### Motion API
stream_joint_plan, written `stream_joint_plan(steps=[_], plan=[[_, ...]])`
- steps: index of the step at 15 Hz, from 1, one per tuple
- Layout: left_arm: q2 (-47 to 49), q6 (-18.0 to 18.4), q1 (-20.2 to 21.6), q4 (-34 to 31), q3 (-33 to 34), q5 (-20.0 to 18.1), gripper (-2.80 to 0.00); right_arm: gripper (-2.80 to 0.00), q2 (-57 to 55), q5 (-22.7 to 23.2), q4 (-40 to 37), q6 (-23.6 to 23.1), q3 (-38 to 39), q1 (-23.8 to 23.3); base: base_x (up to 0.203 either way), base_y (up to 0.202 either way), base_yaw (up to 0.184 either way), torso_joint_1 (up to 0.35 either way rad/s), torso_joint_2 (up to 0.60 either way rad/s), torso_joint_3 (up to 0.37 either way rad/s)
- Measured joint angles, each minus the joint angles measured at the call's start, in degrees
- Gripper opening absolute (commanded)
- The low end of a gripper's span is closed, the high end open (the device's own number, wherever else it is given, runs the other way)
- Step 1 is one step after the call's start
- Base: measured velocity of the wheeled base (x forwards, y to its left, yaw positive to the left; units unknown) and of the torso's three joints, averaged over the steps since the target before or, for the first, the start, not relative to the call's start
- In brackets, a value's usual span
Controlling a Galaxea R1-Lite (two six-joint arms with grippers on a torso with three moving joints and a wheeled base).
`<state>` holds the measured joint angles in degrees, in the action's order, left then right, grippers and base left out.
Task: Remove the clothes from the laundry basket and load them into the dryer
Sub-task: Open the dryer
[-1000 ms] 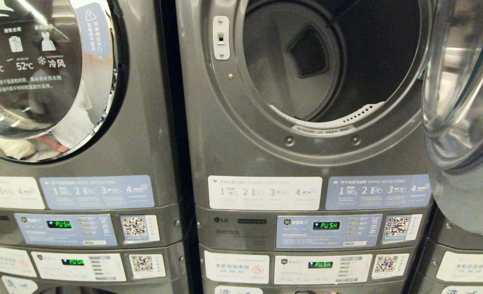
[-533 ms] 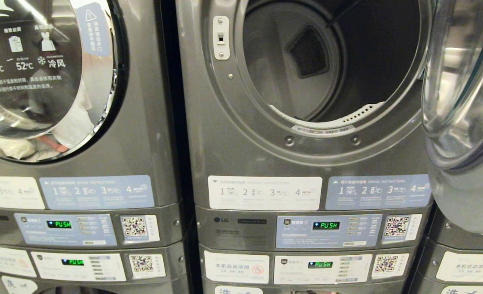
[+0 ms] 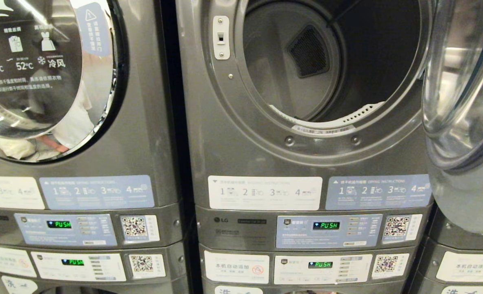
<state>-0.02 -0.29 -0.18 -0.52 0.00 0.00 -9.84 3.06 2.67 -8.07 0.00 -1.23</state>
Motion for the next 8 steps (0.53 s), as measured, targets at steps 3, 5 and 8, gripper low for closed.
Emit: stream_joint_plan(steps=[3, 5, 8], plan=[[0.00, 0.05, -0.02, 0.00, 0.00, 0.00, -2.80, -2.80, 6.75, -1.22, -0.20, 1.47, 0.00, 0.61, 0.000, 0.000, 0.000, 0.000, 0.00, 0.000], [0.00, 0.05, 0.00, 0.01, 0.00, 0.00, -2.80, -2.80, 8.45, -1.27, -0.22, 0.75, 0.00, 0.82, 0.000, 0.000, 0.000, 0.000, 0.00, 0.000], [0.00, 0.05, 0.00, 0.00, 0.00, 0.00, -2.80, -2.80, 9.49, -1.48, -0.33, 1.32, 0.00, 0.85, 0.000, 0.000, 0.000, 0.000, 0.00, 0.000]])
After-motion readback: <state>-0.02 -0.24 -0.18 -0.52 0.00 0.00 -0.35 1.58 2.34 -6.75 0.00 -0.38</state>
